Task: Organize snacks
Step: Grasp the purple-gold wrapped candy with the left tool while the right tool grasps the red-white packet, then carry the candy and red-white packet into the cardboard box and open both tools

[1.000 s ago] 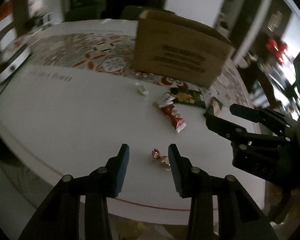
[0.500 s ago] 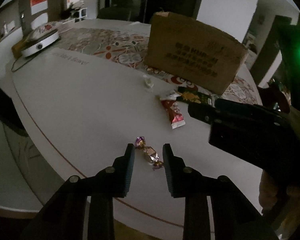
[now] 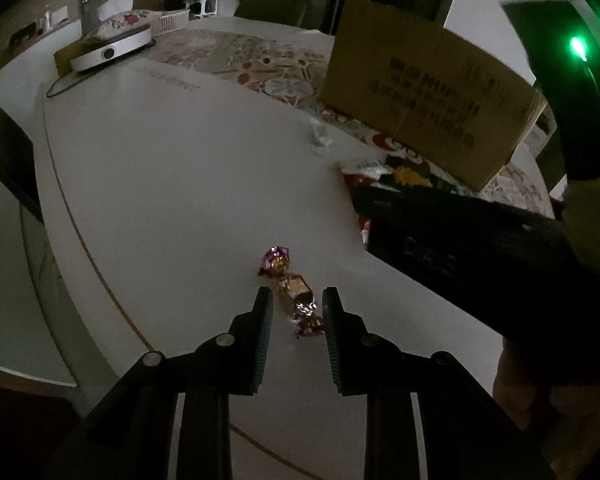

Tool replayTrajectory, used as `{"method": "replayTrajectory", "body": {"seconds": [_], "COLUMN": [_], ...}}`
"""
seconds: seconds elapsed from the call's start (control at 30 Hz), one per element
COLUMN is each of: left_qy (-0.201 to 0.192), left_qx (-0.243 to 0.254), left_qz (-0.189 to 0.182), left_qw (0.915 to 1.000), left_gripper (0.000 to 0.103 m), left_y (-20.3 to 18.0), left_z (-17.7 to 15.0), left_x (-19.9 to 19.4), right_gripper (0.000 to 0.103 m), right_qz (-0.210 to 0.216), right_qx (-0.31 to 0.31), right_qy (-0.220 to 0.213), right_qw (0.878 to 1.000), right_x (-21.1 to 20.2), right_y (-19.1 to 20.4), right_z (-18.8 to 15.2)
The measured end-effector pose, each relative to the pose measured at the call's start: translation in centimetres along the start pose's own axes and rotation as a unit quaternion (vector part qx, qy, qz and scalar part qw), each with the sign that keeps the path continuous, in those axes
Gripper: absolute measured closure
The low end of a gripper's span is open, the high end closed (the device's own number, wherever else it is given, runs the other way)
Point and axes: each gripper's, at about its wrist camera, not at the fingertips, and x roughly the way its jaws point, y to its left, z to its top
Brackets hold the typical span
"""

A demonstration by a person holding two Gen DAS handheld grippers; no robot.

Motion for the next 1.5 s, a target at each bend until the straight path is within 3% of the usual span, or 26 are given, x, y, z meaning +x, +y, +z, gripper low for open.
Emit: {"method": "replayTrajectory", "body": {"seconds": [0.33,0.47,1.03,1.13,1.33,1.4,1.47,1.5], "left_qy": [0.007,0.007,-0.044,-0.052,-0.054,-0.046,-0.039,-0.036], "left_qx": [-0.021,-0.022,0.002,0.012,0.015,0.012,0.006,0.006], "left_qz": [0.007,0.004,-0.005,-0.004,-0.003,-0.005,-0.007,-0.006], "left_qw": [0.9997,0.9997,0.999,0.9986,0.9984,0.9988,0.9992,0.9993], "left_gripper": [0.085,0.085,0.085,0.085,0.085,0.085,0.085,0.085], "left_y": [0.8,1.0,0.7,0.5,0.4,0.4,0.5,0.5], "left_z": [0.2,0.4,3.6,4.1,4.0,3.7,3.4,3.3], "left_x": [1.2,1.3,-2.4,-3.0,-3.1,-2.7,-2.2,-2.0], "right_gripper": [0.064,0.074,0.077,0.097,0.095,0.086,0.066,0.066], "right_qz": [-0.003,-0.008,-0.009,-0.005,-0.003,0.011,0.012,0.012], "right_qx": [-0.003,-0.006,0.01,0.014,0.032,0.046,0.047,0.043], "right_qy": [0.016,0.024,-0.006,-0.005,0.0,0.006,0.011,0.012], "right_qw": [1.0,1.0,1.0,1.0,0.999,0.999,0.999,0.999], "right_x": [2.1,2.7,-0.6,-1.2,-1.6,-1.5,-1.2,-1.1], "right_y": [0.4,0.3,-0.6,-0.7,-1.4,-1.8,-1.9,-1.8], "right_z": [0.0,0.0,-0.3,-0.2,-0.6,-0.9,-1.1,-1.2]}}
